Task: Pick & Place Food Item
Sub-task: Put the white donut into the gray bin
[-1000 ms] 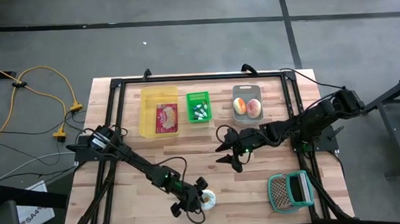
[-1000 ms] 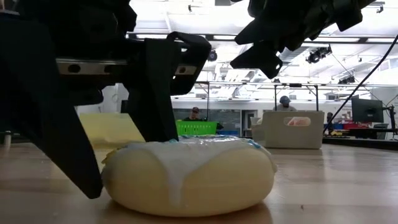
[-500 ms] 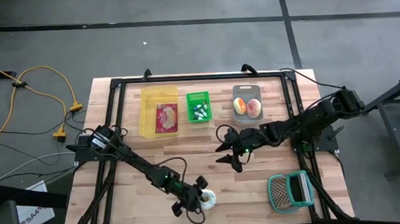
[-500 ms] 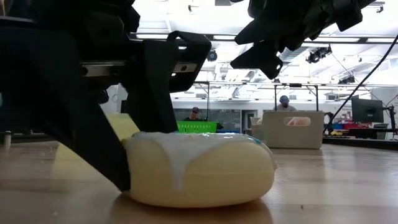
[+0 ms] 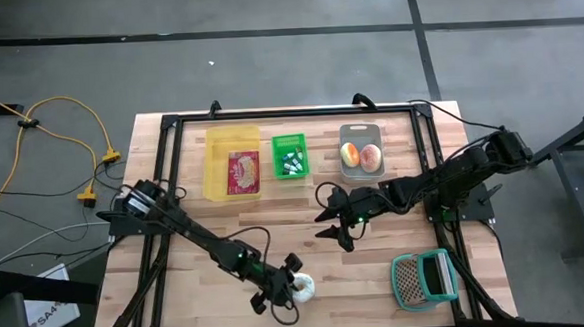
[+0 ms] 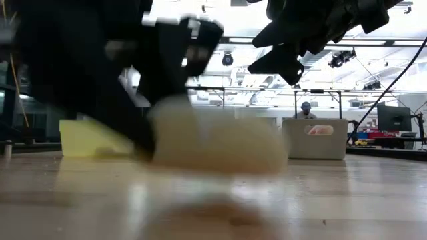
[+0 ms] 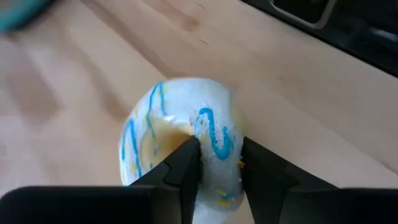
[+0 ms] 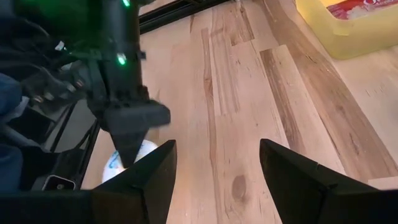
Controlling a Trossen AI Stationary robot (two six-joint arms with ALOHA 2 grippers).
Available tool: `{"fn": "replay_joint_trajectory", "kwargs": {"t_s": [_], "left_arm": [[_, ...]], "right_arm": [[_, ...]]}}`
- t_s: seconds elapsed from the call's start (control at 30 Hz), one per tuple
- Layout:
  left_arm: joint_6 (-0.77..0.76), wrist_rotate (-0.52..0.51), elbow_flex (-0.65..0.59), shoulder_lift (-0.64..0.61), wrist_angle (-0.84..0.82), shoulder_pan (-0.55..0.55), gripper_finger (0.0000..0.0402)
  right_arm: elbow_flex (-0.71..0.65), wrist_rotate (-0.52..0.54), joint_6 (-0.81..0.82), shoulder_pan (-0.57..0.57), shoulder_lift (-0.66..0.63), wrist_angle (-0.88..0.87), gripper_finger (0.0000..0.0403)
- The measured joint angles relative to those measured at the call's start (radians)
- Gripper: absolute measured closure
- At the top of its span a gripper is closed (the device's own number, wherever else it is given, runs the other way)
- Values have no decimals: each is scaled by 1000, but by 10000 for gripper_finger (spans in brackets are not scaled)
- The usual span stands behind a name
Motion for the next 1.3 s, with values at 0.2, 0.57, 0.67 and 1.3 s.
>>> {"fn": "replay_joint_trajectory", "kwargs": {"t_s": [0.2, 0.57, 0.67, 1.3], "left_arm": [[43, -146, 2, -116, -119, 9, 299], [227, -401, 2, -184, -191, 32, 299], [259, -442, 2, -192, -191, 25, 299], [414, -527, 4, -213, -45, -3, 299]], "right_arm": [[0, -1, 162, 0, 0, -12, 186], [0, -102, 425, 0, 0, -26, 186], [0, -145, 459, 0, 0, -19, 186], [0, -211, 492, 0, 0, 67, 173]]}}
